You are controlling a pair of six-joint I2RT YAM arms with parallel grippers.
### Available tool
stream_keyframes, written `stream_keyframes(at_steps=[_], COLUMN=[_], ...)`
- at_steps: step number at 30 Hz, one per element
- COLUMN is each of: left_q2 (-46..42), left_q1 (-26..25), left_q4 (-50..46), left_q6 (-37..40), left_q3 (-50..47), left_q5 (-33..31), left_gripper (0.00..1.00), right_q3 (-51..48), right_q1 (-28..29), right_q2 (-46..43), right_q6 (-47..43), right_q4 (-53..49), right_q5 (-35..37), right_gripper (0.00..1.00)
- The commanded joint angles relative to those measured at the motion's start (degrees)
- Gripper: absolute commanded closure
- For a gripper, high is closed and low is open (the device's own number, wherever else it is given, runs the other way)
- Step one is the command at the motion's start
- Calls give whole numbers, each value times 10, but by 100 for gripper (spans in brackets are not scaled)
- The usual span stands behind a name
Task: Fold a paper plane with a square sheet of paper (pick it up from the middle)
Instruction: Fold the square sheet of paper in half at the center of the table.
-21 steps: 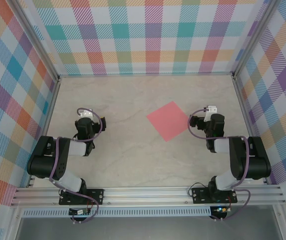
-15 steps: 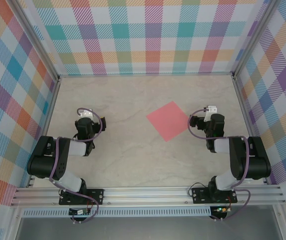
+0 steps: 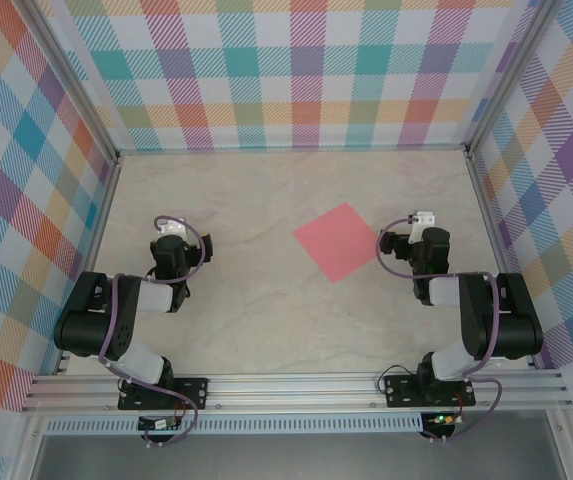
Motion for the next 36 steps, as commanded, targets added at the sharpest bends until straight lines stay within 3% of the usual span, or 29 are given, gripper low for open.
stream_keyframes(at_steps=[1, 9, 14, 19, 22, 27, 30, 36], left_q2=[2, -18, -95, -143, -161, -145, -143, -138], left_q1=[9, 9, 9, 8, 8, 8, 8, 7], left_q4=[2, -25, -231, -401, -508, -658, -660, -664], left_q6=[1, -8, -41, -88, -149, -192, -198, -208], left_q3=[13, 19, 94, 170, 219, 307, 314, 321], left_q5=[11, -15, -79, -67, -59, 10, 66, 109], left_gripper=[0, 0, 0, 0, 0, 0, 0, 0], right_q3=[11, 17, 76, 204, 274, 335, 381, 458], right_q1=[-3, -4, -1, 0, 0, 35, 87, 165], right_q2=[0, -18, -86, -129, -107, -41, 6, 112], right_q6=[-1, 0, 7, 139, 215, 302, 320, 347], right_q4=[1, -21, -183, -460, -575, -618, -644, -685], right_q5=[-14, -8, 12, 50, 22, -107, -120, -106], right_gripper=[0, 0, 0, 0, 0, 0, 0, 0])
